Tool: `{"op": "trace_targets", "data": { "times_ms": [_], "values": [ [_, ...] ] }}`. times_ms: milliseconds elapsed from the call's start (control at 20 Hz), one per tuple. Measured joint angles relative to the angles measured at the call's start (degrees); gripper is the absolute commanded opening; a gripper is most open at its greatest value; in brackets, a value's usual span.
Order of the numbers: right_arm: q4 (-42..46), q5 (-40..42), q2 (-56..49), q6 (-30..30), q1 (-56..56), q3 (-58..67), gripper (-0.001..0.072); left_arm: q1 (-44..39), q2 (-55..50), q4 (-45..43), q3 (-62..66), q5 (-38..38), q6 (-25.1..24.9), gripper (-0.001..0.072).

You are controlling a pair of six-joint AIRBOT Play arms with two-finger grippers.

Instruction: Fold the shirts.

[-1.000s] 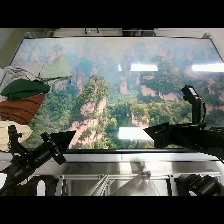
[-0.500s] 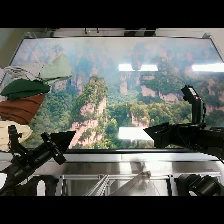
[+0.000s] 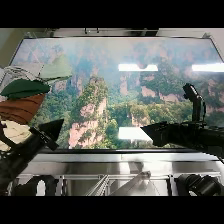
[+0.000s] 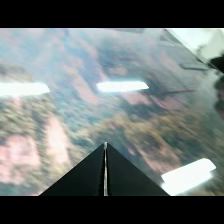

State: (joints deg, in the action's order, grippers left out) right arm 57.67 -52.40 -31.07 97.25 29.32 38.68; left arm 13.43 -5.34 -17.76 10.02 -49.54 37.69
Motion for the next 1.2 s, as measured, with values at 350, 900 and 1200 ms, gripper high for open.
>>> {"op": "trace_targets", "data": {
  "times_ms": [350, 900, 1200],
  "values": [
    [1.7, 5.0, -2.4, -0.7, -0.1, 0.0, 0.0027, 0.2, -35.3, -24.2, 36.5, -6.2, 14.2, 0.0006],
    [4.5, 6.0, -6.3, -2.6, -10.9, 0.0, 0.0407, -0.6, -96.9, -43.4, 97.1, -26.7, 27.3, 0.0720],
    [5.6, 6.1, -12.1, -3.0, -17.7, 0.0, 0.0407, -1.3, -109.1, -58.0, 104.3, -13.5, 31.8, 0.0718]
  ]
}}
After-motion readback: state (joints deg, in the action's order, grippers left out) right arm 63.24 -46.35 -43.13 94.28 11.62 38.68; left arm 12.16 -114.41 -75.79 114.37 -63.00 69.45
